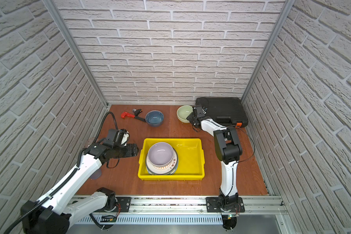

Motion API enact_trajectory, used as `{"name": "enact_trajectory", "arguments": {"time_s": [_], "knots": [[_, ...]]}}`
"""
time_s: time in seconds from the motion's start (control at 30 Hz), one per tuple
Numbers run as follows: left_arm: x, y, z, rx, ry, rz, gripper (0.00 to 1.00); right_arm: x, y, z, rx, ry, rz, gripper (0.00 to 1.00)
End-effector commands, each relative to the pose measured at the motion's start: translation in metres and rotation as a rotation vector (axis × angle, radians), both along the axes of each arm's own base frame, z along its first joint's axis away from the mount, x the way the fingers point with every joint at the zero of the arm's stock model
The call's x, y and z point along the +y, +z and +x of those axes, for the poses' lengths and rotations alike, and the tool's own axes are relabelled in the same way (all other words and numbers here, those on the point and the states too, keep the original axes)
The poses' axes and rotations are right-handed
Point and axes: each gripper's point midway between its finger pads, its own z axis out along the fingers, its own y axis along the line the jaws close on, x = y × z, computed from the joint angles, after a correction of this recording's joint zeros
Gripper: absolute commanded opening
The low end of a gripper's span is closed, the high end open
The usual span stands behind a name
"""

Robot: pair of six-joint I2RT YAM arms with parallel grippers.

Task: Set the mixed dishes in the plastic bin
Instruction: 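Lower the right gripper and close it on the pale green bowl's rim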

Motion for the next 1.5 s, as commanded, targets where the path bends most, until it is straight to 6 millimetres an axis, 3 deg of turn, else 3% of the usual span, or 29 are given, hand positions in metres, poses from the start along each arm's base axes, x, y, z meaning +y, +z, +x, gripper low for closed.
{"name": "enact_trajectory", "arguments": {"time_s": [0.0,0.27,0.7,1.0,1.47], "knots": [[-0.001,0.006,0.005,-0.029,-0.008,-0.014,0.87,0.002,0.016,0.014,-0.049,-0.01,0.025,0.56],[0.001,0.01,0.004,-0.028,-0.005,-0.013,0.87,0.004,-0.001,0.019,-0.025,0.002,0.042,0.37],[0.003,0.023,0.002,-0.055,0.011,-0.026,0.87,0.014,-0.019,0.014,0.012,0.084,0.05,0.23],[0.003,0.024,0.002,-0.055,0.007,-0.026,0.88,0.025,-0.036,0.006,0.084,0.197,0.044,0.27],[0.005,0.025,-0.002,-0.058,0.014,-0.03,0.88,0.026,-0.052,-0.005,0.151,0.267,0.035,0.27]]}}
